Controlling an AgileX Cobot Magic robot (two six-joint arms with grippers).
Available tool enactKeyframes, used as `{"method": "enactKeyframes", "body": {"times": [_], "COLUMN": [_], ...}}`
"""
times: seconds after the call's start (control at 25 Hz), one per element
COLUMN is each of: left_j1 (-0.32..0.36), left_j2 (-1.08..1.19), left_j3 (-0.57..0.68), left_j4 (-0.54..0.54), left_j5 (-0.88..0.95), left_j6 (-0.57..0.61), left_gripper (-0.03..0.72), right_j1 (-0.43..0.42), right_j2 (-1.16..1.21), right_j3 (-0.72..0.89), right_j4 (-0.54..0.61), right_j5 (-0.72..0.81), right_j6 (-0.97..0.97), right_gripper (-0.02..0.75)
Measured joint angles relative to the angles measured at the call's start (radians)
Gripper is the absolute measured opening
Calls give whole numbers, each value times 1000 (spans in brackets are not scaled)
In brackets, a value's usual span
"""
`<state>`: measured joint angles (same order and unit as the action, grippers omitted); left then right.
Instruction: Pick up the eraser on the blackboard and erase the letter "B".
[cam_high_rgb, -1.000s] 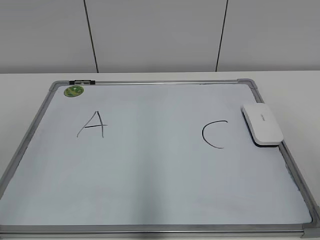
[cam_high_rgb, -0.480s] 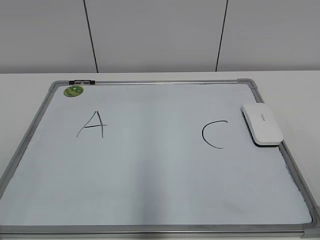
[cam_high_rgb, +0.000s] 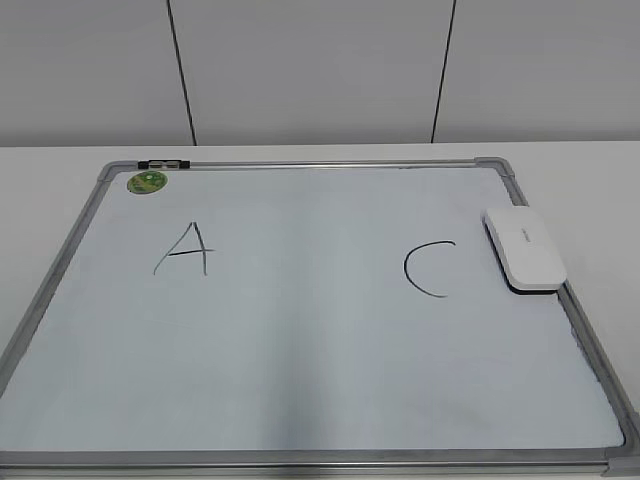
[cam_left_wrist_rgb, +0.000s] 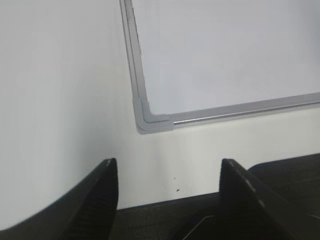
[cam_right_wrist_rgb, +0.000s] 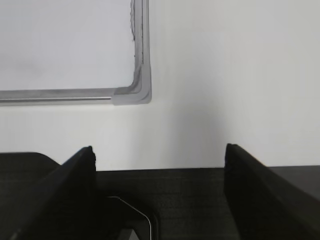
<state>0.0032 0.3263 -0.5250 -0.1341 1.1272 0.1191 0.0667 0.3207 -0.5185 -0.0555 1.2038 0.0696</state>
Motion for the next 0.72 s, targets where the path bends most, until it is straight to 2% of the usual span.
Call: {"method": "enactKeyframes", "body": {"times": [0.2, 0.72], "left_j1": [0, 0], "left_j2": [0, 0], "left_j3": [14, 14], "left_j4": [1, 1], "left_j5": [-31, -33], "left_j6": [0, -1], "left_gripper": [469, 461], "right_j1": [0, 0], "right_j2": [0, 0], "right_j3": [29, 29], "right_j4": [0, 0], "right_j5": [-62, -67], "right_j6": [2, 2], "right_gripper": [589, 589]}}
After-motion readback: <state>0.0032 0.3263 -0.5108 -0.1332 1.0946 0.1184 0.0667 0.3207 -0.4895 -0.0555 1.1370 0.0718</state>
